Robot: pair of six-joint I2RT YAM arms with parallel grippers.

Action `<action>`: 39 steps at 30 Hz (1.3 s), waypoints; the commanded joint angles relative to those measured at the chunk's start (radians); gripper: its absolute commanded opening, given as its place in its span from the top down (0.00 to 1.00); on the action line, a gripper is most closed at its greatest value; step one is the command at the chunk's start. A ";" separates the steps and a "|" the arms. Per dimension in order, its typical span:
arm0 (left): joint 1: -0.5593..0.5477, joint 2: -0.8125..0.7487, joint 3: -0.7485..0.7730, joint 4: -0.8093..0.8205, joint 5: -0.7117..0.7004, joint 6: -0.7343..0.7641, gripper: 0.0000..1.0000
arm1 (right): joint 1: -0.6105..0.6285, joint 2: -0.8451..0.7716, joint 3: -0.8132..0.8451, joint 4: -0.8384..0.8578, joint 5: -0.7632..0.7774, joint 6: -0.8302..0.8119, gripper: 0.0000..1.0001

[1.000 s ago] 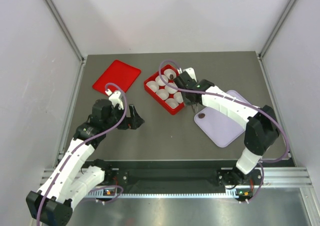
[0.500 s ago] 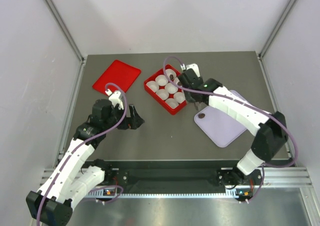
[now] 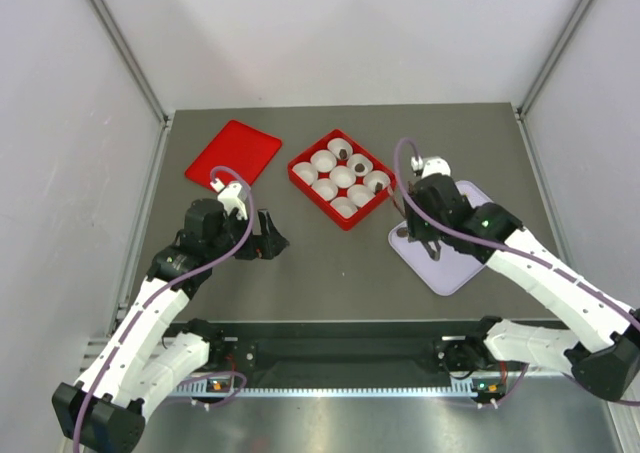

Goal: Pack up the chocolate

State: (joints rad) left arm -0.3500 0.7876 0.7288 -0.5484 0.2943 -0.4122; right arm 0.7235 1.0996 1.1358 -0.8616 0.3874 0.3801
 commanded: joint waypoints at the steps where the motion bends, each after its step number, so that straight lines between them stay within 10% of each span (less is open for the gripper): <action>1: -0.004 -0.010 -0.003 0.042 -0.001 0.007 0.06 | -0.007 -0.067 -0.082 -0.037 -0.039 0.065 0.52; 39: -0.004 -0.008 -0.002 0.042 0.002 0.009 0.06 | -0.004 -0.038 -0.312 0.067 -0.076 0.126 0.52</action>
State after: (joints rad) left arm -0.3500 0.7879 0.7288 -0.5484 0.2943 -0.4122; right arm 0.7235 1.0695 0.8246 -0.8555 0.2874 0.4942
